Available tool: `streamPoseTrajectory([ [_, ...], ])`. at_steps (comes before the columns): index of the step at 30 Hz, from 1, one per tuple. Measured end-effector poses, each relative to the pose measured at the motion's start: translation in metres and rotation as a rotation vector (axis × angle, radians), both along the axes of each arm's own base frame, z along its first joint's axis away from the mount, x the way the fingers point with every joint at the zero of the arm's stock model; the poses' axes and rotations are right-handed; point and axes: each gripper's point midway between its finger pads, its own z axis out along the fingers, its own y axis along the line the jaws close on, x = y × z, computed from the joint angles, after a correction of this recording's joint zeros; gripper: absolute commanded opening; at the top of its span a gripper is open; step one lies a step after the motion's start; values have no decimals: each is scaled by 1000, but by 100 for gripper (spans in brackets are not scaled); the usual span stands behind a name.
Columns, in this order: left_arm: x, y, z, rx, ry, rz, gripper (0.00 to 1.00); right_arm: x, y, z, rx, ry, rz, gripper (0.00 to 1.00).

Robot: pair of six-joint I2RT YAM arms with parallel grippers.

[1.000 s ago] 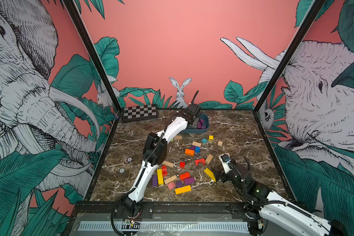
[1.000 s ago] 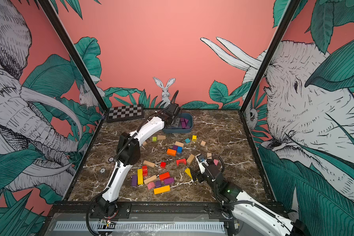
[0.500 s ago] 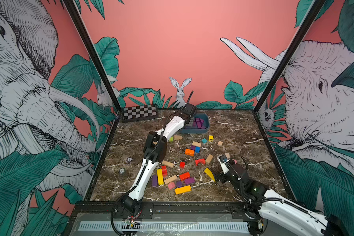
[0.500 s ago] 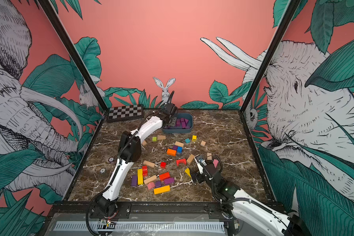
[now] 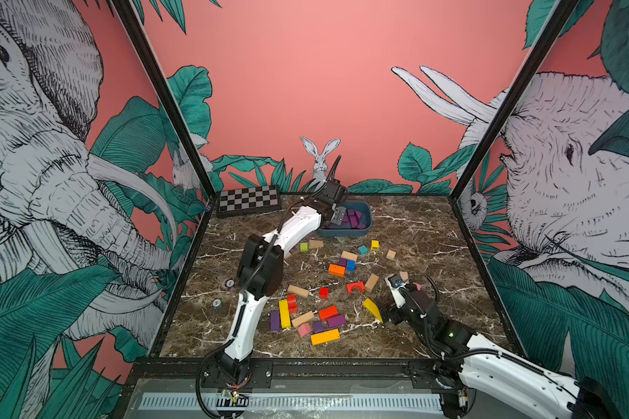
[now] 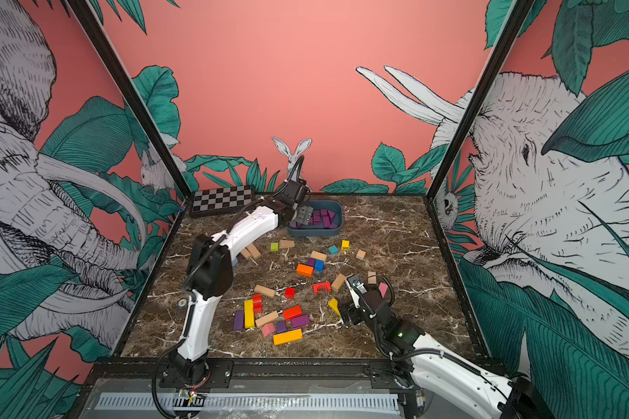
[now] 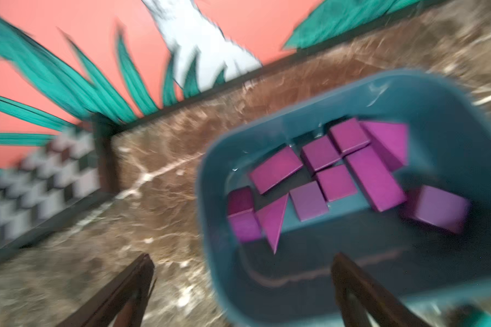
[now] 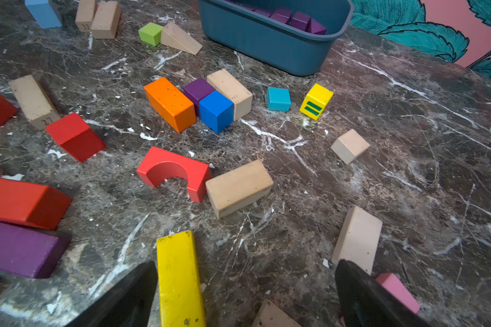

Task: Pick purple bricks into the storage bin
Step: Place the building block in the storage box, then adjust the building block at the center of the board.

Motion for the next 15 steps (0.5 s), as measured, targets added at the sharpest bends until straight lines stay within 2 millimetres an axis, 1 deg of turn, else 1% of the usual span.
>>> streamPoseTrajectory([
  [2, -25, 13, 45, -19, -68, -3, 99, 2, 0, -1, -16, 12, -9, 99],
  [4, -60, 35, 96, -74, -160, -5, 99, 6, 1, -1, -30, 28, -25, 99],
  [5, -76, 44, 112, -98, -190, -11, 99, 8, 2, 0, -34, 35, -31, 99],
  [6, -100, 56, 130, -137, -236, -24, 99, 11, 5, 4, -34, 43, -37, 99],
  [7, -121, 70, 139, -167, -267, -36, 99, 15, 9, 10, -26, 49, -44, 99],
  [8, -138, 81, 140, -185, -282, -48, 99, 18, 13, 16, -18, 52, -49, 99],
  [9, -157, 92, 138, -208, -299, -69, 99, 23, 18, 24, -3, 53, -54, 99],
  [10, -175, 101, 127, -223, -299, -96, 99, 28, 24, 33, 13, 53, -58, 99],
  [12, -205, 117, 94, -238, -281, -135, 99, 38, 36, 48, 39, 59, -63, 99],
  [15, -241, 131, 30, -234, -202, -186, 99, 54, 61, 66, 62, 92, -53, 97],
])
